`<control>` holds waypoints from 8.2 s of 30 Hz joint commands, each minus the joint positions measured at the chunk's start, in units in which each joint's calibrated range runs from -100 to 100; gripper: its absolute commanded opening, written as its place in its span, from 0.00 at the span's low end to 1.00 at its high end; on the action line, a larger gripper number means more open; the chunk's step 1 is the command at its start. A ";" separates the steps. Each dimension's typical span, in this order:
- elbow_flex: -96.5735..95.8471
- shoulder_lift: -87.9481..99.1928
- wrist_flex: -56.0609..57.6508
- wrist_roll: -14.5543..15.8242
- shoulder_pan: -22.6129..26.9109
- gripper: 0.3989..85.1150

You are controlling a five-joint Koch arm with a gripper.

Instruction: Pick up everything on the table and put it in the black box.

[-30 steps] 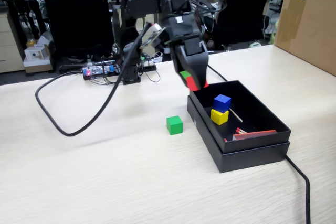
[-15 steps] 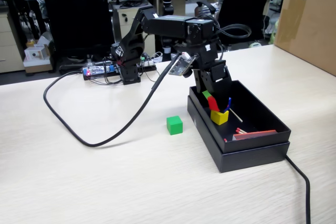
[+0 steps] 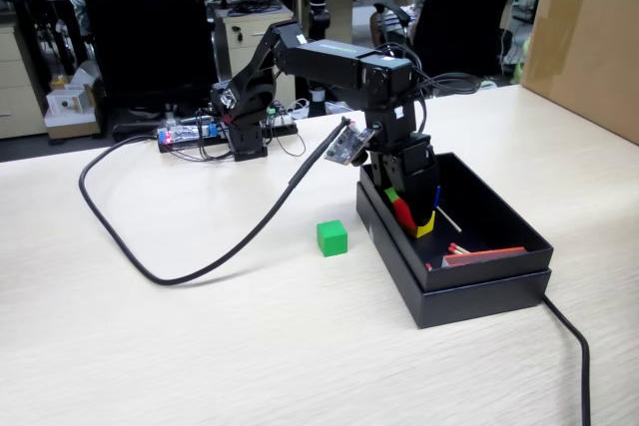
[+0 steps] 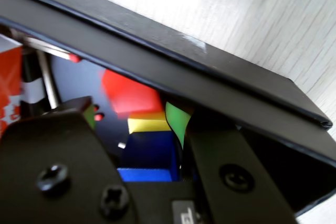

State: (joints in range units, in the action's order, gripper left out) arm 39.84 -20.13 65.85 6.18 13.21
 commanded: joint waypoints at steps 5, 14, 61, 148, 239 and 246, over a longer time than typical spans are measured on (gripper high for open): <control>-0.23 4.47 1.92 -0.15 -0.29 0.49; -2.40 18.47 1.84 -0.78 -1.42 0.56; -54.99 71.59 -11.21 1.17 -8.64 0.58; 9.11 -0.12 3.91 0.34 0.10 0.37; -137.58 120.13 -68.23 -5.86 -13.53 0.57; -137.58 120.13 -68.23 -5.86 -13.53 0.57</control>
State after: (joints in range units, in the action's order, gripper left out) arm -96.81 99.87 -5.23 0.27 -0.32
